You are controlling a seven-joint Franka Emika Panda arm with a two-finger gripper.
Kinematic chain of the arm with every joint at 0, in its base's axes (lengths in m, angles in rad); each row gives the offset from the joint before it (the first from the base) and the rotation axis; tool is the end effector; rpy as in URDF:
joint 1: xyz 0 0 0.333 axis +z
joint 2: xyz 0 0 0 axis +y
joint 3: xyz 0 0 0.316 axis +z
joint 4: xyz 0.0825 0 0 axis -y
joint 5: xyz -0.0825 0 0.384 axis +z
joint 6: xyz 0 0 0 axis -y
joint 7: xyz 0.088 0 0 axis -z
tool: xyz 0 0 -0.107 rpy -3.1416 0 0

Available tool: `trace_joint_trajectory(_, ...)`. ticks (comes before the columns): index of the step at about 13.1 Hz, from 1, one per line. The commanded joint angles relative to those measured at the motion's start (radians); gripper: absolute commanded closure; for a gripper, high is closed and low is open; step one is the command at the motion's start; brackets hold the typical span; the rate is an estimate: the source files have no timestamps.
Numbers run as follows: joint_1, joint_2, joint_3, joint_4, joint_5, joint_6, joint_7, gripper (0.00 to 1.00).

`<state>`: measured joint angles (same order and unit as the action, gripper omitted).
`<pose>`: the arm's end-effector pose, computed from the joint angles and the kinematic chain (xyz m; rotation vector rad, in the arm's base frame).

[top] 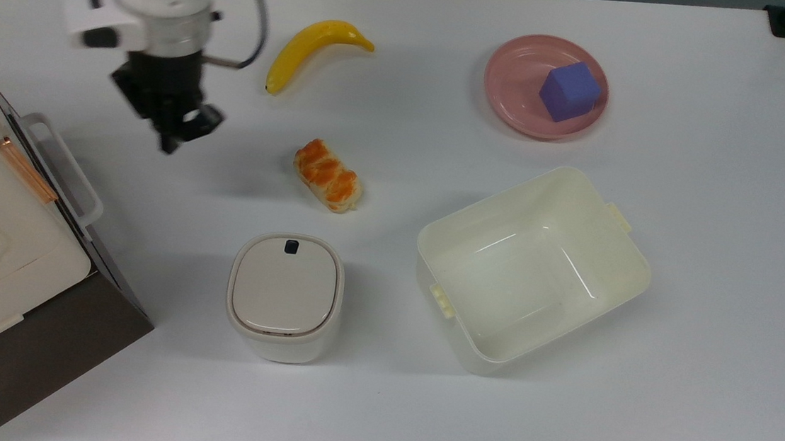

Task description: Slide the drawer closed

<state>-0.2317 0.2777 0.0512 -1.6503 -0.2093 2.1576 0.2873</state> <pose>0.6520 -0.1308 0.4741 2.9082 -0.5524 0.3553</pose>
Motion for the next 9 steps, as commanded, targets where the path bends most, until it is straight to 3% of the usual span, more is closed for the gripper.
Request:
trace_joint_trajectory(1,0.106,-0.119,-0.008,-0.066,0.051,-0.109,-0.103,1.00)
trace_joint_trajectory(3,0.158,-0.167,-0.010,-0.069,0.076,-0.203,-0.140,1.00)
trace_joint_trajectory(8,0.193,-0.253,-0.010,-0.071,0.178,-0.330,-0.221,0.93)
trace_joint_trajectory(9,0.204,-0.268,-0.010,-0.071,0.180,-0.358,-0.235,0.87)
